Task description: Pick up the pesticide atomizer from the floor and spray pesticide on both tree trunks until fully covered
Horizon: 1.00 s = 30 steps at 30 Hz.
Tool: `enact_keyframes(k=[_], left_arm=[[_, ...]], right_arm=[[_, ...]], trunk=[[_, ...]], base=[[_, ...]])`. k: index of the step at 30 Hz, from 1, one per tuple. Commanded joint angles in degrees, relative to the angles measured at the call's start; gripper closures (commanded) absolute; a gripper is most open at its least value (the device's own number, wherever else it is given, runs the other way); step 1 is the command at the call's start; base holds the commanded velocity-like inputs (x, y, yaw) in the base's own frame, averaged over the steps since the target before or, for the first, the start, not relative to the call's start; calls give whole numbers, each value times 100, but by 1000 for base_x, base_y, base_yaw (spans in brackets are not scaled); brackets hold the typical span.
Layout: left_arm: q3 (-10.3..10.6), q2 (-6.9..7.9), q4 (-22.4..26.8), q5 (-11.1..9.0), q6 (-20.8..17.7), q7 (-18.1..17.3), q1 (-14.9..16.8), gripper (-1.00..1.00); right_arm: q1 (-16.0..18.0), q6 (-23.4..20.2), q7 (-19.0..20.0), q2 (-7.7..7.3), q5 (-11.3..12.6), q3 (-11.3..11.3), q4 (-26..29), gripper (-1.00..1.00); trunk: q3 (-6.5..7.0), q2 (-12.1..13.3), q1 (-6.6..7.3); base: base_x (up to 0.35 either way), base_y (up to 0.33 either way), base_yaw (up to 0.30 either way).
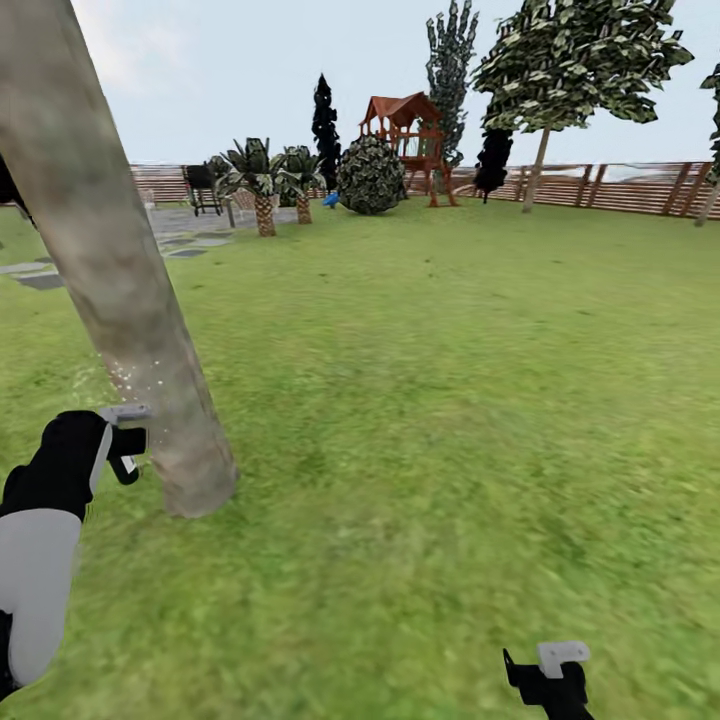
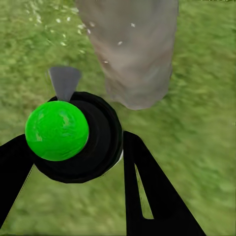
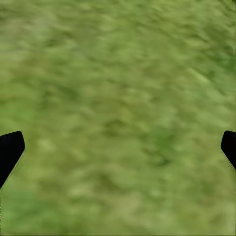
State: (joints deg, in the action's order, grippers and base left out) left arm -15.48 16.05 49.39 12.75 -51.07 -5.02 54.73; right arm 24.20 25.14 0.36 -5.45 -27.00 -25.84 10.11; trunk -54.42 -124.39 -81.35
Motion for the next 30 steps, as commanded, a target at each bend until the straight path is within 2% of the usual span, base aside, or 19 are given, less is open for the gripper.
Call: enact_keyframes(k=[1, 9, 17, 23, 30], left_arm=[[1, 3, 0, -1, 0, 0, -6, 100], [41, -54, -18, -9, 1, 3, -8, 100], [37, -100, -79, -13, 9, 10, -15, 100], [37, -102, -99, -10, 14, 14, -21, 100], [29, -81, -112, -7, 69, 24, -509, 100]], right_arm=[[0, 0, 0, 0, 1, 0, 0, -100], [3, 0, 8, 0, -7, 0, 0, -100], [0, 0, 7, -3, -7, 0, 0, -100], [2, 0, 8, 4, -7, 0, 0, -100], [0, 0, 0, 9, -7, 0, 0, -100]], trunk=[[0, 0, 0], [0, 0, 0], [0, 0, 0], [0, 0, 0], [0, 0, 0]], base=[[278, -33, 274], [40, -7, 264], [196, -163, 25], [20, -266, 0], [64, -258, 194]])
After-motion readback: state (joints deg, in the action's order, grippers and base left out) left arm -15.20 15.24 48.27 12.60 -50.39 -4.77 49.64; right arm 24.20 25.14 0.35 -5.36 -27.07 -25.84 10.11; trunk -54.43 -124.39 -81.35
